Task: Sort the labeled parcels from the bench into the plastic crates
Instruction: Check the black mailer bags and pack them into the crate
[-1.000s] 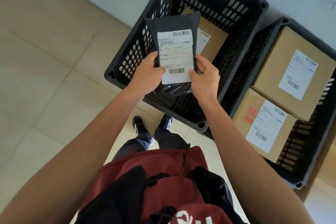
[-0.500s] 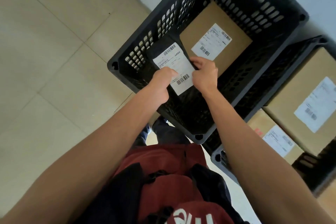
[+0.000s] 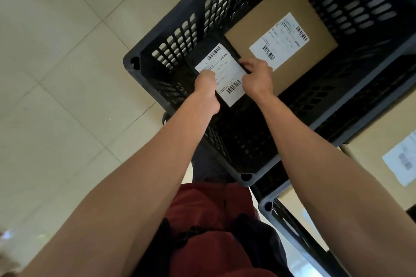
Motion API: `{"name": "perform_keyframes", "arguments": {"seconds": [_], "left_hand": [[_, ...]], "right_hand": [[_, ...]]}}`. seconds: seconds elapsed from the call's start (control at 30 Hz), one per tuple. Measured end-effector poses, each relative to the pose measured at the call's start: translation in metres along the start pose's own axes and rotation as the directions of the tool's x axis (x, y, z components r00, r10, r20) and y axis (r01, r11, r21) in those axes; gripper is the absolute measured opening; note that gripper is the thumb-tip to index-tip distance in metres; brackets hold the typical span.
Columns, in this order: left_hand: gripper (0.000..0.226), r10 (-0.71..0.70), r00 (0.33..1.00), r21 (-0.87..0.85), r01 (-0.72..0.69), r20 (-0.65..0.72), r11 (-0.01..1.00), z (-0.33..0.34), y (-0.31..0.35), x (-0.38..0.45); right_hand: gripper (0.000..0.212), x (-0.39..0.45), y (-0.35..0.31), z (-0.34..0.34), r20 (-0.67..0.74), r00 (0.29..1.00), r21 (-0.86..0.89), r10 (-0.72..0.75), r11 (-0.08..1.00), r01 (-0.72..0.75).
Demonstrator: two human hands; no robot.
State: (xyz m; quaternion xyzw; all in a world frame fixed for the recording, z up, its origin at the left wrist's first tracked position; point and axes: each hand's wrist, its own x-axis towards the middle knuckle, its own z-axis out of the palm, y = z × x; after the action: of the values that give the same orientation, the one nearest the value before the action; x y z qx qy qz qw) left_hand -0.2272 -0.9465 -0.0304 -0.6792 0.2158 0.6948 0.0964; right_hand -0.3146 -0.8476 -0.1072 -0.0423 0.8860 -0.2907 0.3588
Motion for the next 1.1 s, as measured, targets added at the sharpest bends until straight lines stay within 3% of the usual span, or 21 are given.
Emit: {"name": "perform_keyframes", "arguments": {"seconds": [0.23,0.83,1.1], "left_hand": [[0.033,-0.046,0.997,-0.165,0.036,-0.058,0.986,0.006,-0.003,0.021],[0.031,-0.015,1.000,-0.095,0.014,-0.004,0.995,0.017,0.006,0.056],[0.034,-0.013,1.000,-0.011,0.013,0.000,1.000,0.015,0.008,0.057]], "right_hand": [[0.063,0.019,0.013,0.014,0.156,0.986,-0.116,-0.060,0.990,0.079],[0.068,0.019,0.015,0.020,0.183,0.980,-0.076,-0.077,0.993,0.092],[0.053,0.004,0.002,0.022,0.211,0.969,-0.330,-0.125,0.924,0.192]]}}
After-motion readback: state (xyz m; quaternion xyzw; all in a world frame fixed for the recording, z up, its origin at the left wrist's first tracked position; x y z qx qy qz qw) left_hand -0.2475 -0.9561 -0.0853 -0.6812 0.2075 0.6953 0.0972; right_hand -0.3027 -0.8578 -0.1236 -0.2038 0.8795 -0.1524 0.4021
